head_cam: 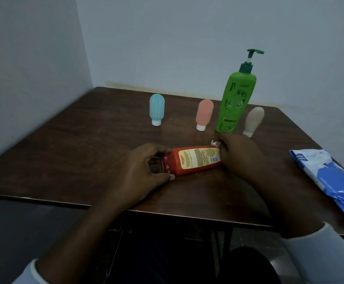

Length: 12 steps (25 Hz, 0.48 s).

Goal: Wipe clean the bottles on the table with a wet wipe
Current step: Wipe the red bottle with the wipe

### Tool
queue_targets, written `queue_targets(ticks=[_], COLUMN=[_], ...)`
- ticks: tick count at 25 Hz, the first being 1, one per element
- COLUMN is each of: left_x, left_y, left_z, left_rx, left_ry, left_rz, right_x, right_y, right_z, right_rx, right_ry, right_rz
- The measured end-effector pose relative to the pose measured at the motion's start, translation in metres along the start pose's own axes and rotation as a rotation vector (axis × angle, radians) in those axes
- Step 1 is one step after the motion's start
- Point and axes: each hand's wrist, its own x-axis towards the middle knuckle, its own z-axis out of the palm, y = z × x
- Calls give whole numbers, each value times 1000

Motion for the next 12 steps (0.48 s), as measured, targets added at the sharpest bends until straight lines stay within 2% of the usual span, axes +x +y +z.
queue_targets(ticks=[5,9,12], left_x=[-3,-3,-1], left_y=[3,9,13], left_z=[-1,-4,-5], left_rx=[-135,-338,-285], left_ry=[11,-11,0], left_rz=[-15,-110,-135], right_x=[-10,-7,-11], right_y=[-57,-71,-74], right_z=[11,2,-3], right_rx=[164,267,256], right_ry=[-46,47,29], right_rz=[-270,-353,-380])
